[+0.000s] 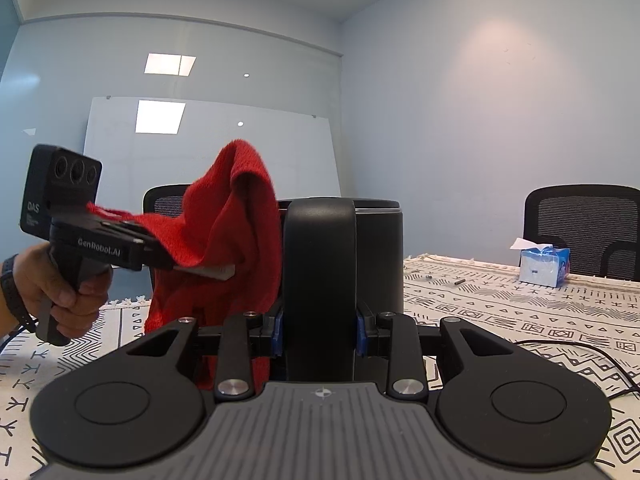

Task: Clean container

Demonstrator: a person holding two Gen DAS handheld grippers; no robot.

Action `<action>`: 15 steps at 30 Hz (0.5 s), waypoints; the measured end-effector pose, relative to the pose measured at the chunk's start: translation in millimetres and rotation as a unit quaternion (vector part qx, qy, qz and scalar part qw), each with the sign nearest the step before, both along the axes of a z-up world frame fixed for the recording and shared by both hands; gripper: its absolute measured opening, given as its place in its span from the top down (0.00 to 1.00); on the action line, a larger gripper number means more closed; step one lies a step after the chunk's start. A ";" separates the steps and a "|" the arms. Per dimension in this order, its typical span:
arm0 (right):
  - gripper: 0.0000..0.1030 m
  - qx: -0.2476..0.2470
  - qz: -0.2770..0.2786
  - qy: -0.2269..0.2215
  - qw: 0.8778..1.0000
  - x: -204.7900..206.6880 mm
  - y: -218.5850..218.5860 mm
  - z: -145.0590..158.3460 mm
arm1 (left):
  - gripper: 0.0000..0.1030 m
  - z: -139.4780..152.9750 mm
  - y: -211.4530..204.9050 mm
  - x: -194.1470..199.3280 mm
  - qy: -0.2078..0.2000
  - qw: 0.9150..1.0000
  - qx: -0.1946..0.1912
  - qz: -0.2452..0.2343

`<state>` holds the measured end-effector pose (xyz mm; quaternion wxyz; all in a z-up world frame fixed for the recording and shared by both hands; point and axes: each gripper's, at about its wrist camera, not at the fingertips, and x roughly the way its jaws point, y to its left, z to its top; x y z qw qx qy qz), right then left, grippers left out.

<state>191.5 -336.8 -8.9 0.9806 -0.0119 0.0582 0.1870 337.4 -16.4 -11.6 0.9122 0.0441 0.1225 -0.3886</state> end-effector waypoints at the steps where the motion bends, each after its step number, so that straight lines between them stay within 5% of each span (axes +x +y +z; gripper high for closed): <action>1: 0.71 0.000 0.000 0.000 1.000 -0.1 0.0 0.0 | 0.59 -4.1 -1.1 -0.6 0.005 1.000 -0.001 0.007; 6: 0.71 0.002 0.001 0.001 1.000 -0.3 0.1 0.4 | 0.59 -20.2 -5.2 -0.6 0.048 0.998 -0.005 0.042; 15: 0.71 0.004 0.001 0.002 1.000 -0.5 -0.1 0.9 | 0.59 1.5 -23.0 -26.7 0.014 0.993 -0.012 0.115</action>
